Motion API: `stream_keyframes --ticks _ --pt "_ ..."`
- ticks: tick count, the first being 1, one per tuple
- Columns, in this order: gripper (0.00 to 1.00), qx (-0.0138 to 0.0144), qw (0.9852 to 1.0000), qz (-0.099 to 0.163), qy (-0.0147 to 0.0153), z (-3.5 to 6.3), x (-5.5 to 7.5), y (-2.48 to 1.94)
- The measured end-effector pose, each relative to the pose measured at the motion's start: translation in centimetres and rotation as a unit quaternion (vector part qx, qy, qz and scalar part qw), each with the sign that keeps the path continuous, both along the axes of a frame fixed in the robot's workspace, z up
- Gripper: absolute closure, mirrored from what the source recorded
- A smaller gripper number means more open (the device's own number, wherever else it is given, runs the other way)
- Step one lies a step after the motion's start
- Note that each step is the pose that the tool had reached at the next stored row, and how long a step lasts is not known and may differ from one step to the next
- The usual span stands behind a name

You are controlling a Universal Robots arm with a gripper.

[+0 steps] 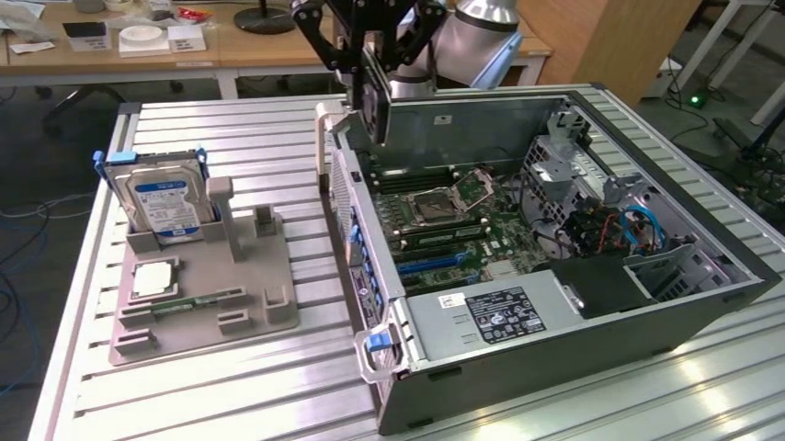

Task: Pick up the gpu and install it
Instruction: 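Pick up the gpu and move the gpu toward the slot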

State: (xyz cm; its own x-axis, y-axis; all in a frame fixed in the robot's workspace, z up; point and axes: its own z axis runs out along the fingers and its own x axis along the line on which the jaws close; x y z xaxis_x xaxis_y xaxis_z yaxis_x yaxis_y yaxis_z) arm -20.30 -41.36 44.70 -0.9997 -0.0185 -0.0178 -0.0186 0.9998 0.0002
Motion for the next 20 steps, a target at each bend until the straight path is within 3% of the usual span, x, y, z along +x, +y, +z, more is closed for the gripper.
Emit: stream_keyframes --ticks 10,20 --pt "0.72 0.0026 1.0 0.0 0.0 0.0 2.0 0.0" --pt "0.72 0.0035 1.0 0.0 0.0 0.0 3.0 0.0"
